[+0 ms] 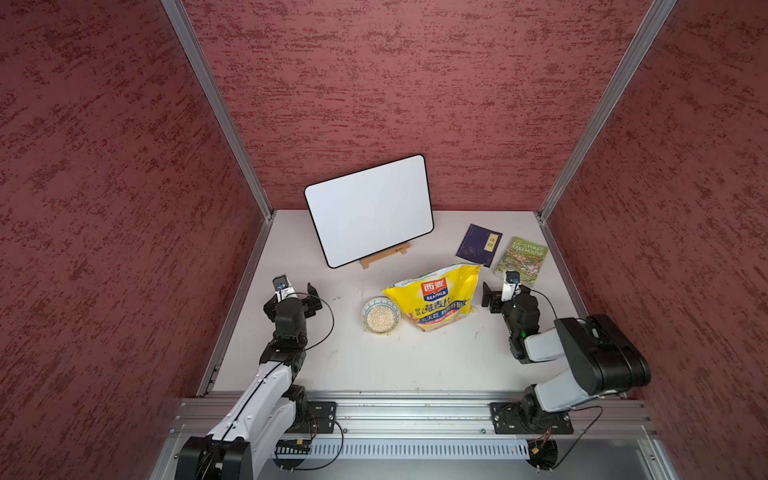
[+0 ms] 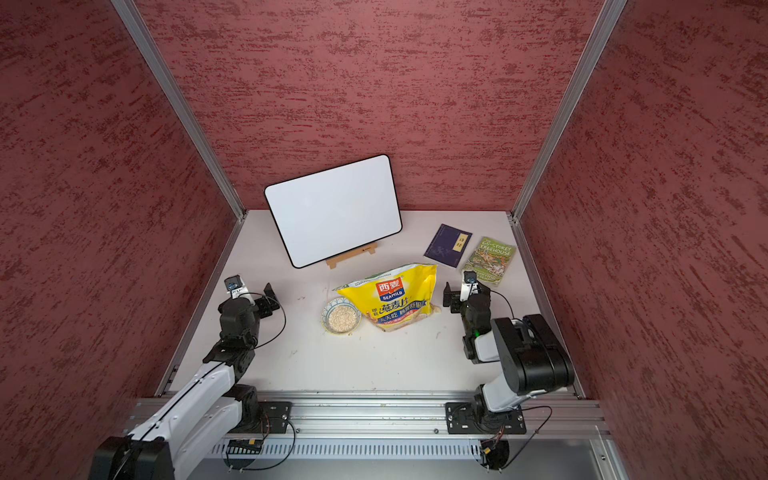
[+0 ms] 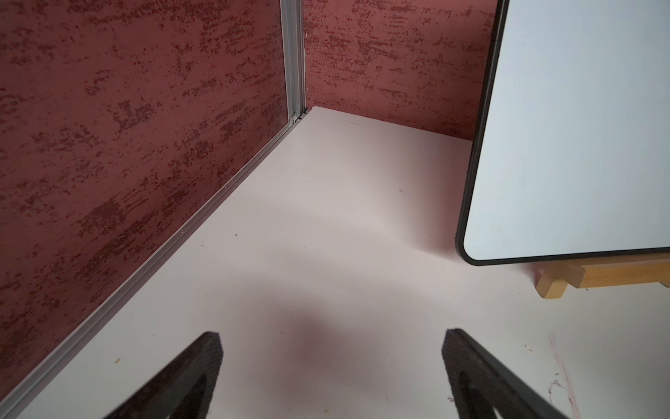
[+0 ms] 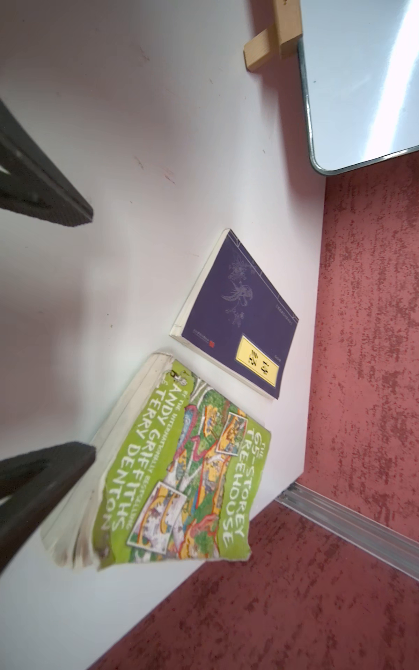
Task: Pour the oats into the breakfast bowl
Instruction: Reset both arms
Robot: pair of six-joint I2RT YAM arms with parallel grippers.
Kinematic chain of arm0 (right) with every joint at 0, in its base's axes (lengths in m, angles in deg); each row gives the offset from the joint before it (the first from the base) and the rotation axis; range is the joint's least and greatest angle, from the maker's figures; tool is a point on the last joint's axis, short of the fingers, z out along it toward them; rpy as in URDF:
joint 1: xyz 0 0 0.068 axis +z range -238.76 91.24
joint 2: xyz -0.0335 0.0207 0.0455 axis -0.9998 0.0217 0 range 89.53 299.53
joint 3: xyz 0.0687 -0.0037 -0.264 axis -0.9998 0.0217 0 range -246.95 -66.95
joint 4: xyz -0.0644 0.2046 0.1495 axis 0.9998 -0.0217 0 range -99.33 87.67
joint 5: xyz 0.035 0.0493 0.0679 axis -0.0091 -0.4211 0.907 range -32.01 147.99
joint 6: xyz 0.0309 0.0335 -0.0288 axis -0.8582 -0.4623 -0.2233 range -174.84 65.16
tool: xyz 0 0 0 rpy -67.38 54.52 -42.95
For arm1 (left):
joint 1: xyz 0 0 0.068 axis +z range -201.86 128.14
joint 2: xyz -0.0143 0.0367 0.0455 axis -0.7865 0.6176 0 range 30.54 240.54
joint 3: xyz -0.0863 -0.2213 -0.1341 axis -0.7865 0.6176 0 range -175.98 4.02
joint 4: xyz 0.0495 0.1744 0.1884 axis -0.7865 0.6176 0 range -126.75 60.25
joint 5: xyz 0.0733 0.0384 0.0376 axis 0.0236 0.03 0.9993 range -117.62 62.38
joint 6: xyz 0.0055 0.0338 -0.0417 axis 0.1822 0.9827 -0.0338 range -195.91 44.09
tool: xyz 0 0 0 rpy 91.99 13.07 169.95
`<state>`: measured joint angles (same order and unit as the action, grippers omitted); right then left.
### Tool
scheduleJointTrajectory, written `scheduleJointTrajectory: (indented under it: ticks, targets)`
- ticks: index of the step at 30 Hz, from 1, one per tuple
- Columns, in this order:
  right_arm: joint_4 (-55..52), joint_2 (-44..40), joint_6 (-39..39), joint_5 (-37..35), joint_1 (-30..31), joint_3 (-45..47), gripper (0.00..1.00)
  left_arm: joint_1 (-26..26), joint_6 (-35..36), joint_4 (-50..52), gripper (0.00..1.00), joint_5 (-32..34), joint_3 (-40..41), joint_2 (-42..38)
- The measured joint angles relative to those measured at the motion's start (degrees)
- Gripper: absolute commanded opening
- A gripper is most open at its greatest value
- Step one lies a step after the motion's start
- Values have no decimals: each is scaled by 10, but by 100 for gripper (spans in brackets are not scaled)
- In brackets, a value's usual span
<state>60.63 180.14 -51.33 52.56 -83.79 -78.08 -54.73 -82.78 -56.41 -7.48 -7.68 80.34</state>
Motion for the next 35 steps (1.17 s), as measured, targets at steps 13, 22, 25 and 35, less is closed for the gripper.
scheduleJointTrajectory:
  ticks: [13,22,25,35]
  targets:
    - [-67,-14,-16,0,-18,-96,99,14,68,-353,100,-121,-32,351]
    - [-90,-14,-21,-2,-19,-96,99,39,65,-346,100,-144,-80,379]
    - [-91,-14,-21,-2,-19,-96,99,39,65,-344,100,-148,-80,379]
    - [-93,-14,-21,-2,-19,-96,99,38,69,-337,100,-180,-85,379]
